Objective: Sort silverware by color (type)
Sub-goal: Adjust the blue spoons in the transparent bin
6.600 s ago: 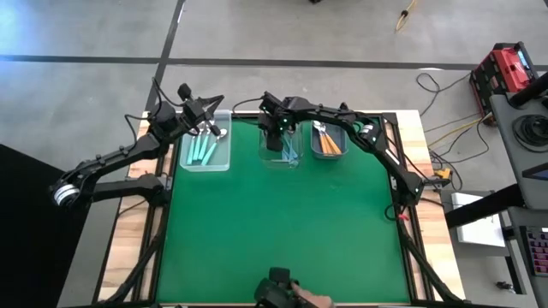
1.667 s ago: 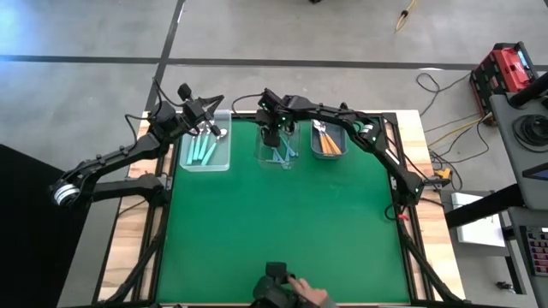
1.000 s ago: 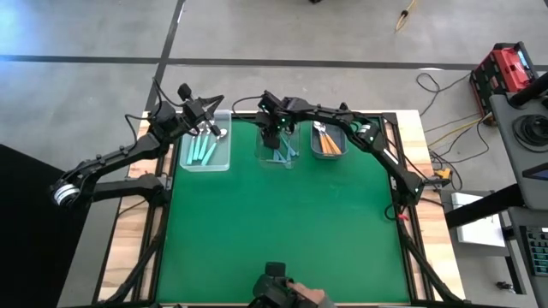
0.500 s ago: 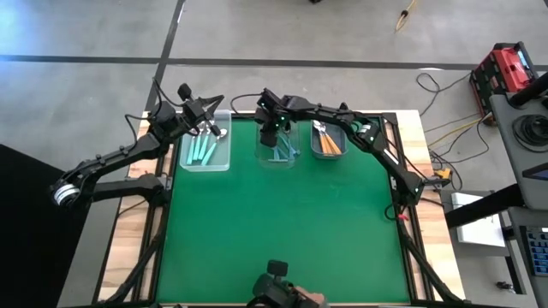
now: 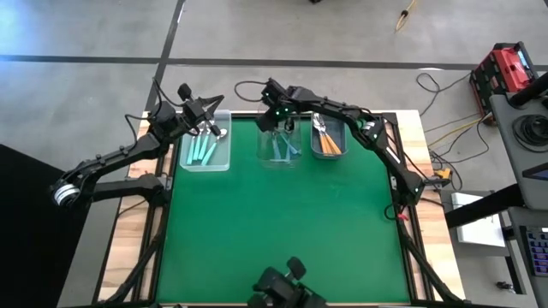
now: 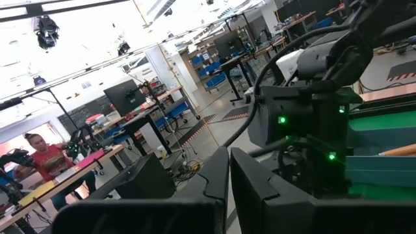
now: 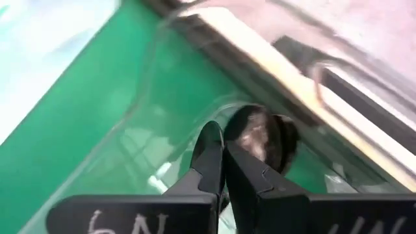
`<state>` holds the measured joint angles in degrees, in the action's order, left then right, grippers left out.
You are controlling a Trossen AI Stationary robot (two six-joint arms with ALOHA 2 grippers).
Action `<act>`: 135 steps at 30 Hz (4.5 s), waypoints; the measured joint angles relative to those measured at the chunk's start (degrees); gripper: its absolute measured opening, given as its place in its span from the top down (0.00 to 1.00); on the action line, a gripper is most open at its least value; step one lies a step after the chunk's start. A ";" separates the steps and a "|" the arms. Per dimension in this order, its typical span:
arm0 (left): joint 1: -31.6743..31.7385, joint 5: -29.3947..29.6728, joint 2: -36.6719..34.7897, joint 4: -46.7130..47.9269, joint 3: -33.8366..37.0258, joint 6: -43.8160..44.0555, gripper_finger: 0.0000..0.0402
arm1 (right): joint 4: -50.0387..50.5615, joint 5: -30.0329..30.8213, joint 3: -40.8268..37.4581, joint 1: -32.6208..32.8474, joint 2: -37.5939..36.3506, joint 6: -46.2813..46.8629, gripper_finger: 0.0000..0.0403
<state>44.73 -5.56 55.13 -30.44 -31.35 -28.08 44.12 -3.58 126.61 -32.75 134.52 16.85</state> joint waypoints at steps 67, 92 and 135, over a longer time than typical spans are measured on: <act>-0.02 0.00 0.00 0.04 -0.02 -0.17 1.00 | 8.19 6.59 -1.59 4.74 -0.67 -1.36 0.98; 0.00 0.00 0.00 0.02 -0.02 -0.37 1.00 | 8.22 6.81 -3.26 4.74 -0.13 -0.35 0.98; 0.00 0.00 0.00 0.04 -0.02 -0.39 1.00 | 18.32 10.65 0.77 4.37 0.98 -16.38 0.76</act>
<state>44.73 -5.56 55.13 -30.40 -31.38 -28.47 62.43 7.07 127.38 -28.38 135.50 0.47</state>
